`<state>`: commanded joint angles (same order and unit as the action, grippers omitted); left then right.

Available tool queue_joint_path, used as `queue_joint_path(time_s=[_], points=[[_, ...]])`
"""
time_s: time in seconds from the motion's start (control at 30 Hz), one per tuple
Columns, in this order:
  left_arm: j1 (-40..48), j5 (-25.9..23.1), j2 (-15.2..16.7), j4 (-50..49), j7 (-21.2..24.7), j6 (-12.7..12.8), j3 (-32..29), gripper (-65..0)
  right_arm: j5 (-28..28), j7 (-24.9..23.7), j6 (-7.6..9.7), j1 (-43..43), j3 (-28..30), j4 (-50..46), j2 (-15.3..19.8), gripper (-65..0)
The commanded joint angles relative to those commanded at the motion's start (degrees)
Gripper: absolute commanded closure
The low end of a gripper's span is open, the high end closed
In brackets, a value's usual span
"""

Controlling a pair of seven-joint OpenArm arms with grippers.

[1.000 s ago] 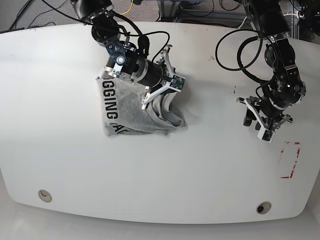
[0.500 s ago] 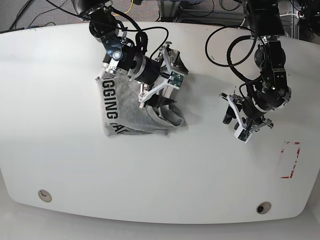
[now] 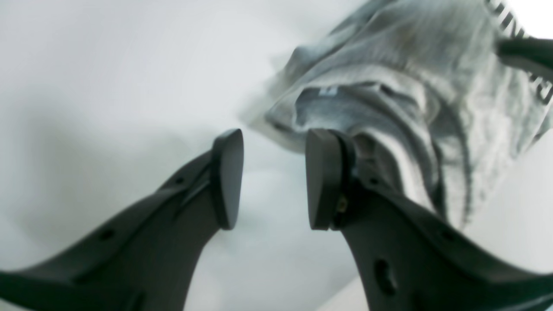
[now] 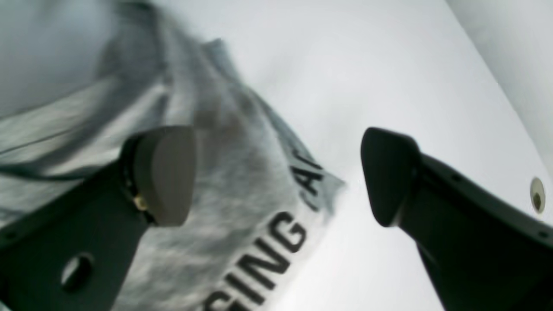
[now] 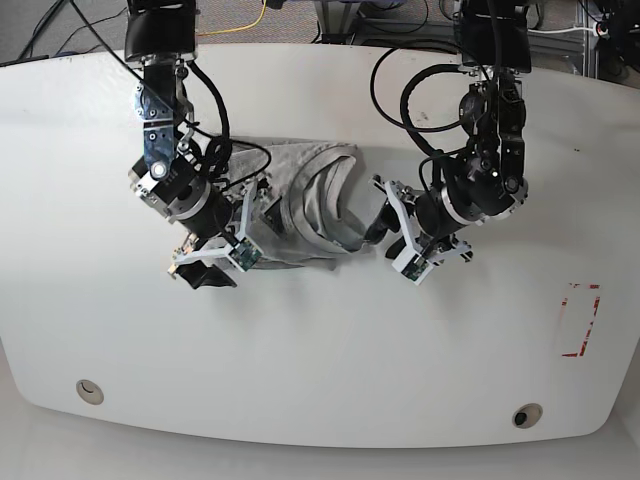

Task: Layout the t-shirt on the table in an organized manner, then fold the t-shirt properly
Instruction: 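Grasp the shirt bundle with both grippers from opposite sides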

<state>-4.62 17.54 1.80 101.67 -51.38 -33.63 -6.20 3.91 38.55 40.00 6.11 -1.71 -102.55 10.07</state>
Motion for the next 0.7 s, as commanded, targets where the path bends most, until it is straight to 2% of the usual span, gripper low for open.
queue_joint_path(time_s=[0.17,0.23,0.27,0.37,0.47,0.53,0.57,0.7], points=[[0.35,-0.26,4.22,-0.26,0.0,0.09,-2.64,-22.5,-4.92,0.0,0.0,5.8,-5.19,9.58,0.09,-56.4],[1.05,-0.35,5.36,-0.79,0.0,0.18,-3.34,-22.4,-6.33,-0.09,0.0,8.26,-6.59,14.24,0.18,-53.3],[1.41,-0.35,5.89,-1.14,0.09,0.18,-3.69,-22.2,-6.68,-0.18,0.0,9.23,-6.95,16.26,0.44,-50.6],[1.67,-0.44,7.03,-3.08,0.18,0.35,-4.75,-17.1,-8.18,-3.52,0.0,12.04,-6.86,23.82,2.55,-35.4],[2.11,-1.76,7.2,-5.45,0.18,1.93,-5.89,-10.8,-9.05,-7.56,0.0,13.36,-6.86,29.89,3.08,-20.9],[2.64,-2.9,7.2,-6.77,0.26,2.73,-7.21,-10.0,-9.32,-9.67,0.0,13.89,-6.86,33.23,3.16,-14.1],[2.81,-3.43,7.2,-7.21,0.26,2.81,-7.65,-10.0,-9.14,-10.29,0.0,13.98,-6.86,34.37,3.34,-12.8],[3.08,-4.4,7.2,-8.09,0.26,2.73,-8.09,-10.0,-9.14,-11.96,0.0,13.36,-6.86,37.45,2.99,-14.3]])
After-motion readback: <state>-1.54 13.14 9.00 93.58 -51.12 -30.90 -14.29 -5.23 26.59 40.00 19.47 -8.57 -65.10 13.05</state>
